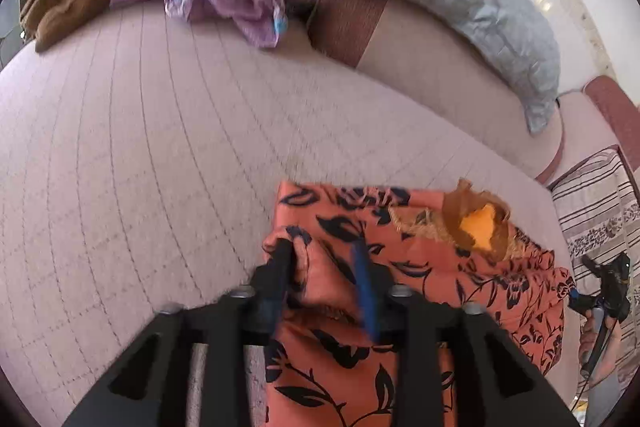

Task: Fold small clothes
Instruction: 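Lay the hem over the blouse near the collar and open both tools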

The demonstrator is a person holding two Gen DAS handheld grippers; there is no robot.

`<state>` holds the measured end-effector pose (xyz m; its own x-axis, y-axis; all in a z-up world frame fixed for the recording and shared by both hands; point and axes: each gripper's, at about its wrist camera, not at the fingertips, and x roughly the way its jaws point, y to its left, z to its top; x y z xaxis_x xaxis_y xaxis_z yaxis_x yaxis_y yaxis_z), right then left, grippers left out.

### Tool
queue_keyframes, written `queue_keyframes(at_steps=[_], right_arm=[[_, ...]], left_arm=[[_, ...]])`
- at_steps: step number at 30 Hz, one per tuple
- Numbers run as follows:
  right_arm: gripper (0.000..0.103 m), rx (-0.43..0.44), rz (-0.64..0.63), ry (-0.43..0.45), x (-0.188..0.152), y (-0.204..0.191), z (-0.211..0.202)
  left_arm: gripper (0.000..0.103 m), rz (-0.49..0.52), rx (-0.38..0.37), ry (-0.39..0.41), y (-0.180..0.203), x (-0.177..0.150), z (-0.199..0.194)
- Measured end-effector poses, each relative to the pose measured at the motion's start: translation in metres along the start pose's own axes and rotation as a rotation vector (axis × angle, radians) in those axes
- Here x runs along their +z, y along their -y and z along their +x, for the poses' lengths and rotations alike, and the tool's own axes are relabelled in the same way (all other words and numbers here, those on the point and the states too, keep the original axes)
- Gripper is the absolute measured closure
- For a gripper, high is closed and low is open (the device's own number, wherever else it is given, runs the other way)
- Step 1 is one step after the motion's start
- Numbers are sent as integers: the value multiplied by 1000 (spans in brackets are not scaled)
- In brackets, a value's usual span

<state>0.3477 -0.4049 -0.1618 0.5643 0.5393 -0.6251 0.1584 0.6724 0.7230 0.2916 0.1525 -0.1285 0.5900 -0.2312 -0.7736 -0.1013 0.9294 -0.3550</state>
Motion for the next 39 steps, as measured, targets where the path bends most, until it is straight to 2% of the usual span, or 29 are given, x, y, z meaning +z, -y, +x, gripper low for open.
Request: queue_keyframes(at_steps=[1,2,4,8,11,12,13,14,15,16,17,18,19,21,23,26,28,31,32,33,34,35,36,37,39], right_arm=[[10,-6,-1,38,0,-1,-7],[10,7,4,75,-1,-1,-17],[10,35,24,86,-3,5,-29],[11,-20,-113,-59,-37,-2,-27],[17,-84,-235,-130,-73,-11,-18],[25,-94,-249,-149,-79,-13,-12],[29,-120,-269,-167,-86,-14,-5],[29,-146,-291,-172,-91,-18,2],[35,-183,-316,-171,-95,-23,8],[60,-214,-317,-180,-95,-26,12],[74,-233,-304,-202,-94,-27,16],[76,-239,-296,-215,-96,-31,18],[80,-253,-301,-224,-96,-35,18],[82,-263,-305,-229,-96,-47,12],[82,-230,-290,-205,-95,-58,-7],[83,-202,-315,-209,-105,-76,-36],[83,-198,-331,-224,-117,-79,-53],[81,-179,-293,-265,-148,-63,-77],[80,-172,-265,-296,-161,-51,-78],[73,-181,-258,-320,-173,-41,-75],[67,-217,-272,-342,-186,-29,-68],[66,-243,-272,-361,-198,-16,-62],[66,-214,-260,-336,-201,-10,-64],[66,-179,-242,-292,-201,-8,-71],[65,-153,-233,-200,-195,-11,-91]], left_arm=[[27,0,23,35,-1,0,-7],[21,-8,36,88,-2,0,-18],[21,-22,29,144,-10,-4,-35],[21,-24,-70,36,-21,-44,-52],[21,72,-62,-3,-6,-82,-47],[21,92,-56,-27,0,-89,-40],[21,106,-39,-71,8,-96,-27],[26,123,-19,-105,13,-100,-17],[37,152,30,-105,18,-103,-9],[46,178,36,-86,25,-103,-7],[78,156,-11,-113,27,-99,-6],[82,110,-33,-138,27,-93,-6],[84,93,-17,-129,30,-88,-12],[85,133,2,-91,41,-84,-30],[85,163,-15,-61,50,-86,-56],[85,193,-32,-37,52,-102,-96],[84,177,-58,-56,44,-121,-114],[81,132,-73,-126,22,-163,-111],[75,134,-61,-162,13,-178,-101],[66,133,-24,-200,5,-190,-90],[66,110,-39,-188,-4,-196,-87],[62,83,-77,-151,-11,-196,-94],[57,69,-60,-153,-13,-192,-99],[56,68,-32,-140,-15,-187,-106],[56,128,-7,-74,-13,-173,-120]])
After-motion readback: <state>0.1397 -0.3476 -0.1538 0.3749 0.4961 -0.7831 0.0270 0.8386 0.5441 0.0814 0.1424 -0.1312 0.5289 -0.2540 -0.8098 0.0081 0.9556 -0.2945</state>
